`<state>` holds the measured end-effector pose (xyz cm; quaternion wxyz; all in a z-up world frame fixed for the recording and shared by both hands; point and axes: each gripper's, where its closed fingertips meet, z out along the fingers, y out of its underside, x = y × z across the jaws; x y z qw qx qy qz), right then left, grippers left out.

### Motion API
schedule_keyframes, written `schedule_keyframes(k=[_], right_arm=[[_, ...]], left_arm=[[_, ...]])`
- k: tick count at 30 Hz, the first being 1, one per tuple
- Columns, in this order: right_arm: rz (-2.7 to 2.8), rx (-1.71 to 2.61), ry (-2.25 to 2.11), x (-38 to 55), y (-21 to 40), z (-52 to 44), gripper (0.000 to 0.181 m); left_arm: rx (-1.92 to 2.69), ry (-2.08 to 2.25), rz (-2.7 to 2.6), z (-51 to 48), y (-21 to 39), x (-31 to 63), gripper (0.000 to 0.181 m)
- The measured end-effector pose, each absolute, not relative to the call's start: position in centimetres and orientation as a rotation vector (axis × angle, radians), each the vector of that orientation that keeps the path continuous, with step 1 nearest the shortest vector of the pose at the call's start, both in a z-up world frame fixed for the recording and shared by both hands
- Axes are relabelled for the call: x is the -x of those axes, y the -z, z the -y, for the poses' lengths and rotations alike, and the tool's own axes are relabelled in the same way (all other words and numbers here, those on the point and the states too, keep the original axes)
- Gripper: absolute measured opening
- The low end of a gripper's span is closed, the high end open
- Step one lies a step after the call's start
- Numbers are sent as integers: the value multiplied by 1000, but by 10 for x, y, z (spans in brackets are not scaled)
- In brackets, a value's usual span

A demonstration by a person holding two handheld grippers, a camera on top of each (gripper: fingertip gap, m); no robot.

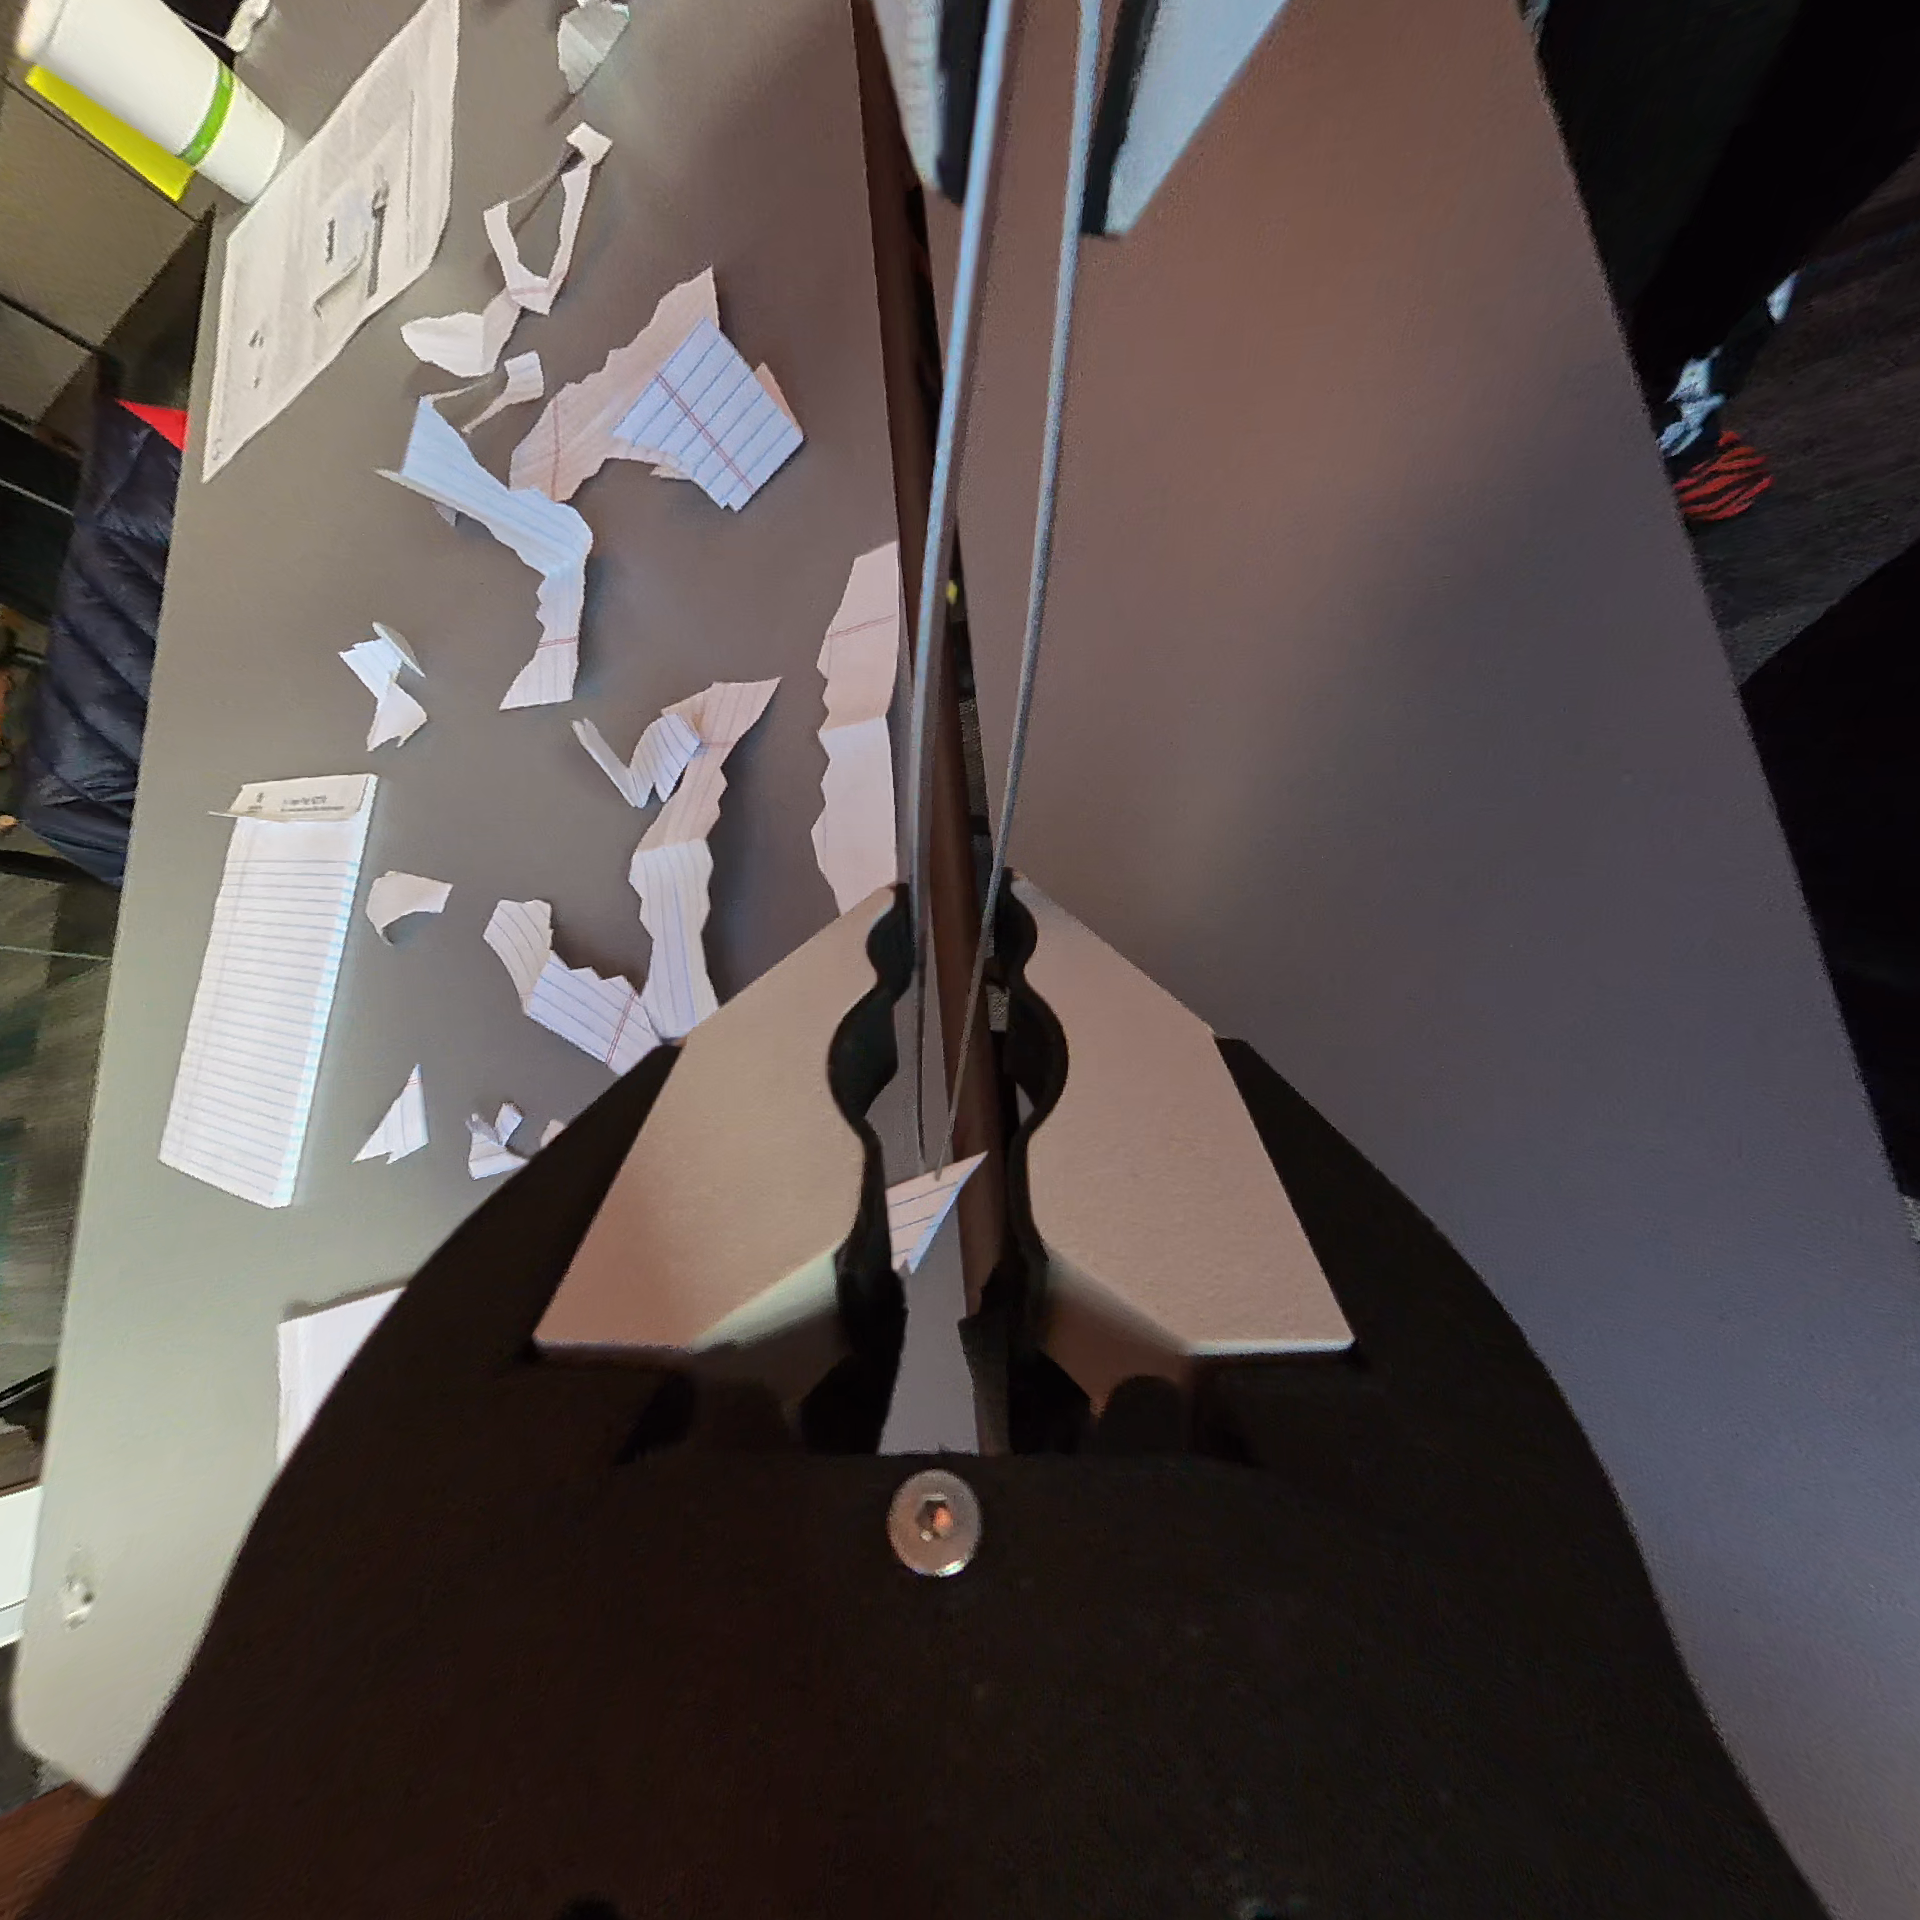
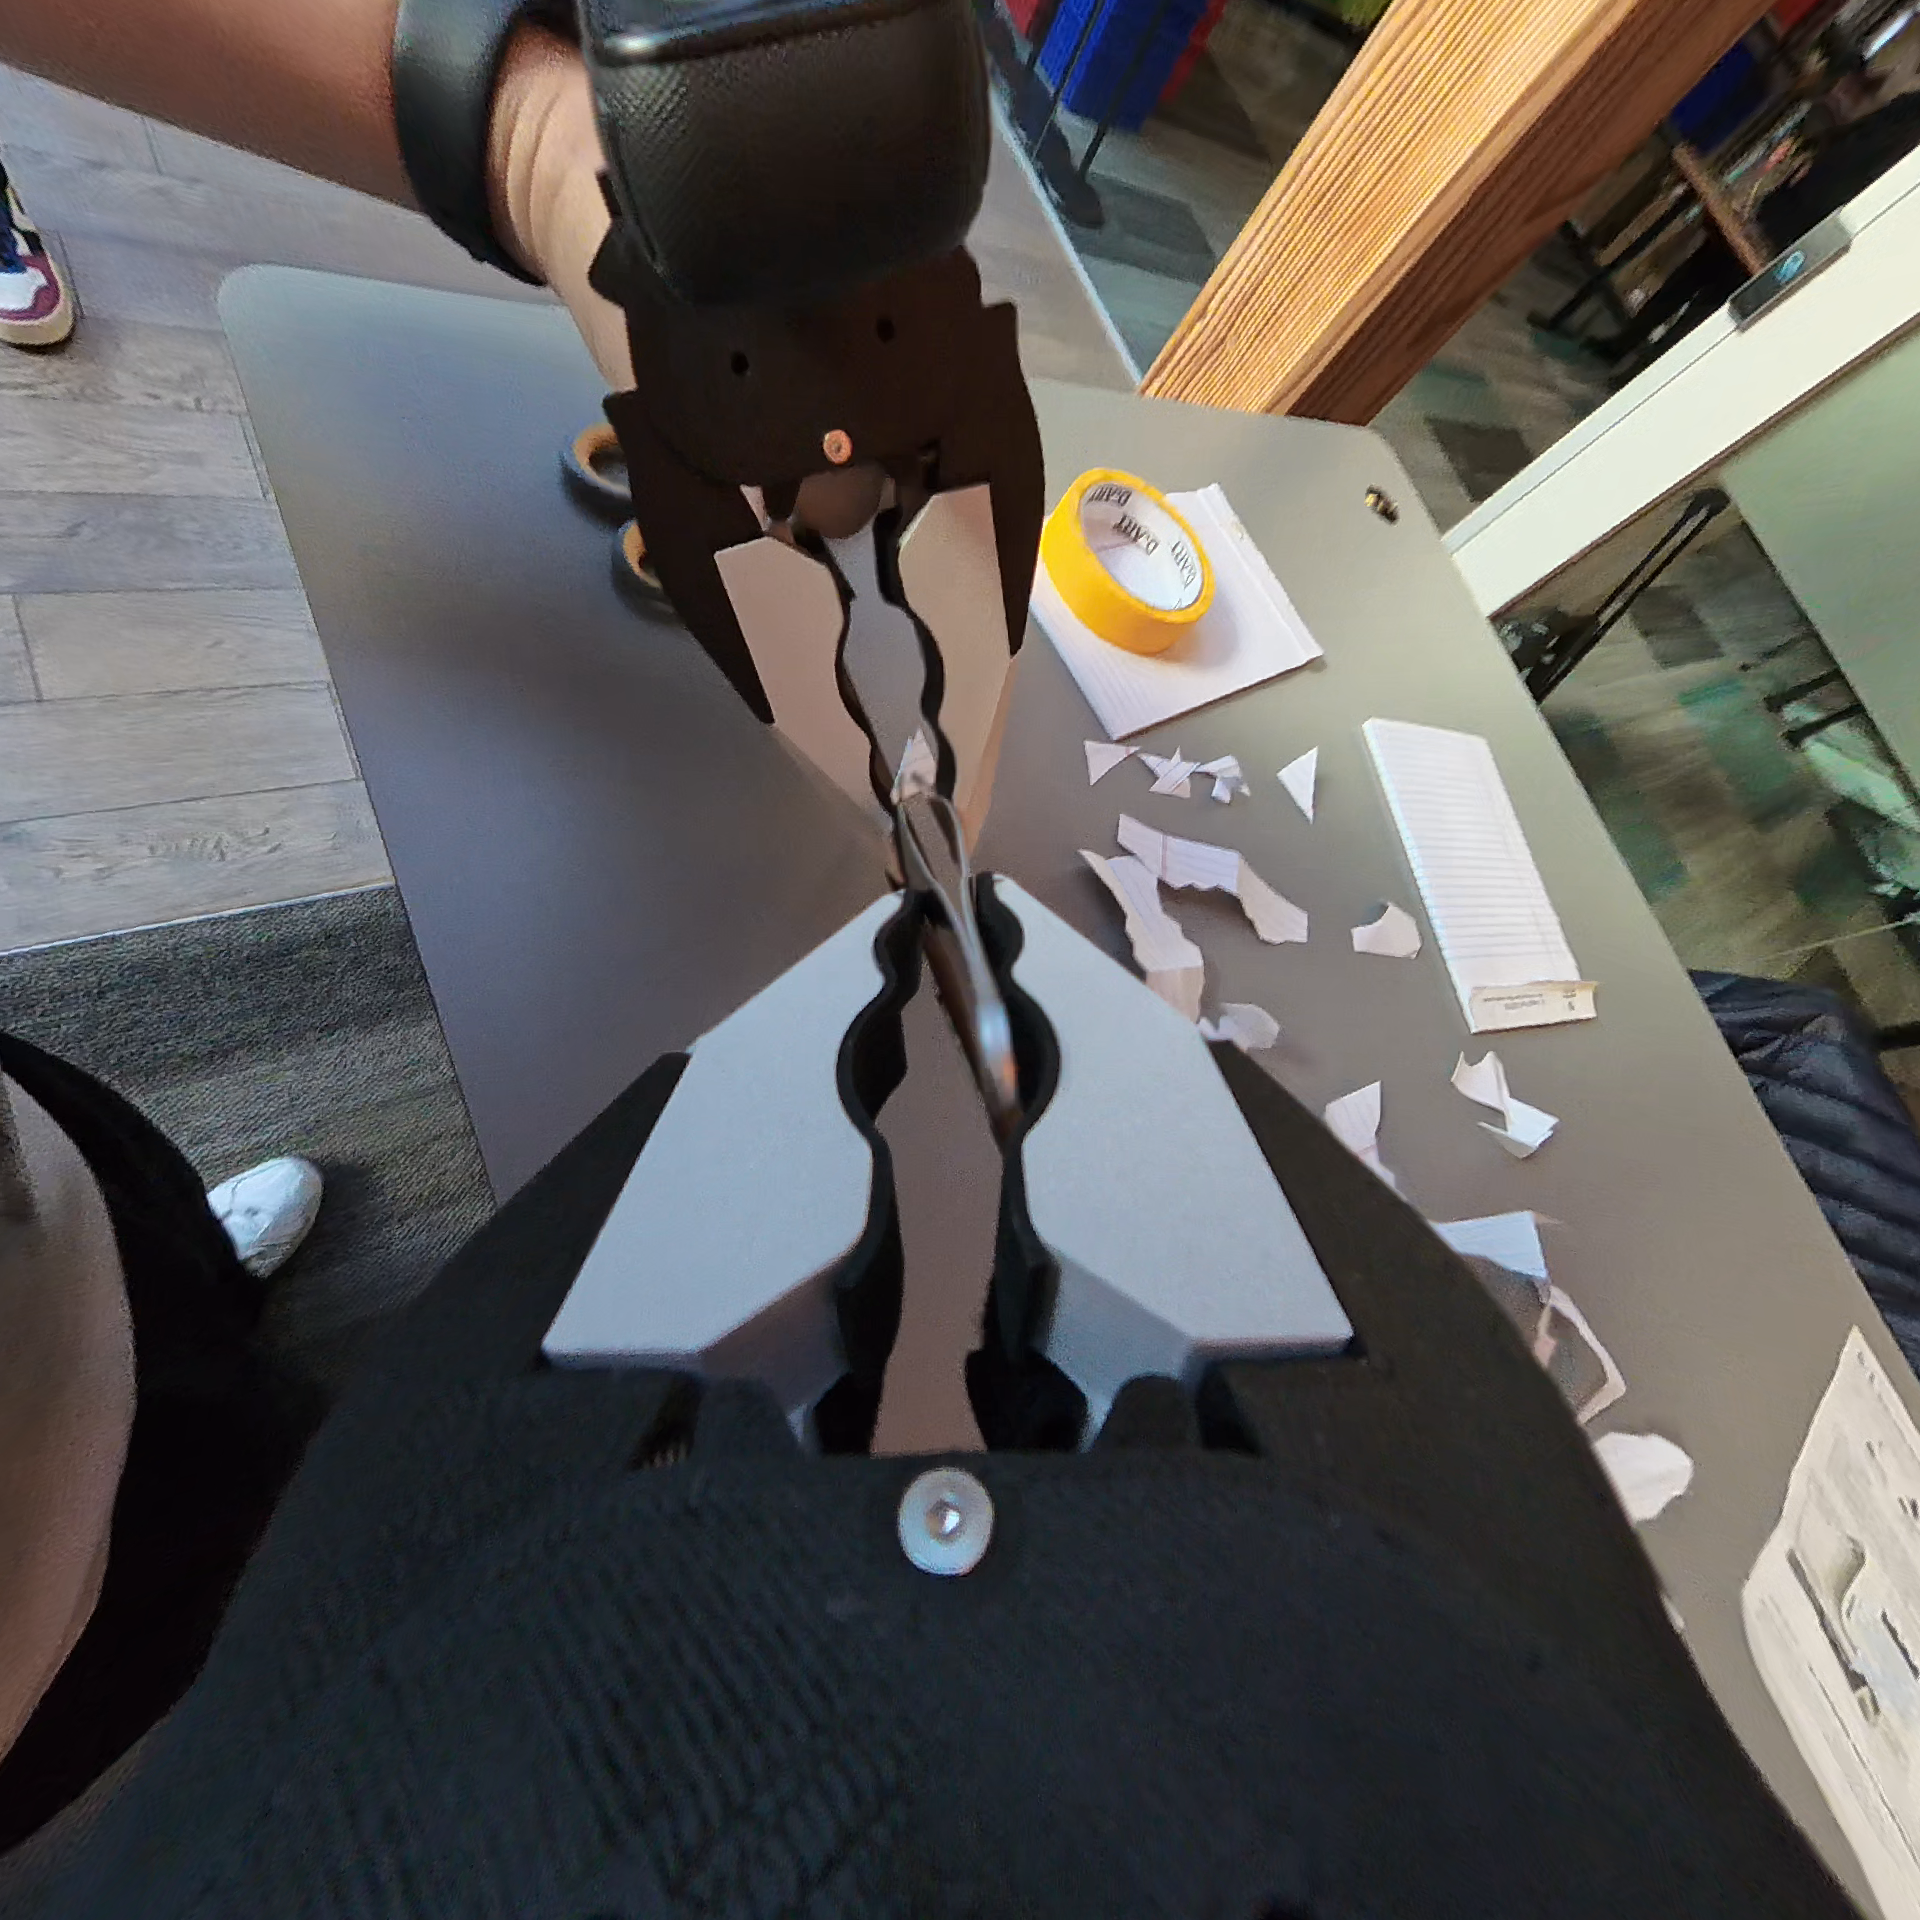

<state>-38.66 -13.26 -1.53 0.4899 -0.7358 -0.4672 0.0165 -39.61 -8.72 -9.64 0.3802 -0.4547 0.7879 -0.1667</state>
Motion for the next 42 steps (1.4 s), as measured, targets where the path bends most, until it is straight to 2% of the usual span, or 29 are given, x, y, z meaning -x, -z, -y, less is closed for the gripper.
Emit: schedule_keyframes(k=[1, 3, 8, 13, 16, 21, 24, 29, 39, 42], right_arm=[[1107, 1743, -64, 385, 6, 132, 15], [1021, 1671, -202, 382, -14, 134, 56], [925, 1609, -732, 384, -6, 136, 64], [984, 1497, -907, 404, 1, 130, 47], [1028, 1501, -842, 401, 3, 126, 58], [986, 1505, -944, 410, 12, 121, 48], [910, 1406, -1038, 414, -3, 124, 47], [786, 1381, -1036, 398, -2, 119, 57], [697, 1405, -1203, 412, 24, 115, 60], [755, 1364, -1310, 439, 20, 124, 54]], left_arm=[[1176, 454, -2010, 90, 93, 395, 11], [1198, 506, -1987, 95, 86, 395, 9], [1249, 567, -2018, 109, 75, 402, 9], [1354, 597, -2068, 111, 76, 418, 9], [1397, 648, -2020, 110, 70, 426, 9], [1440, 694, -1983, 111, 63, 438, 9], [1459, 775, -1954, 117, 60, 444, 8], [1486, 914, -1842, 117, 50, 454, 8], [1483, 1102, -1679, 118, 27, 467, 8], [1461, 1169, -1667, 126, 20, 466, 8]])
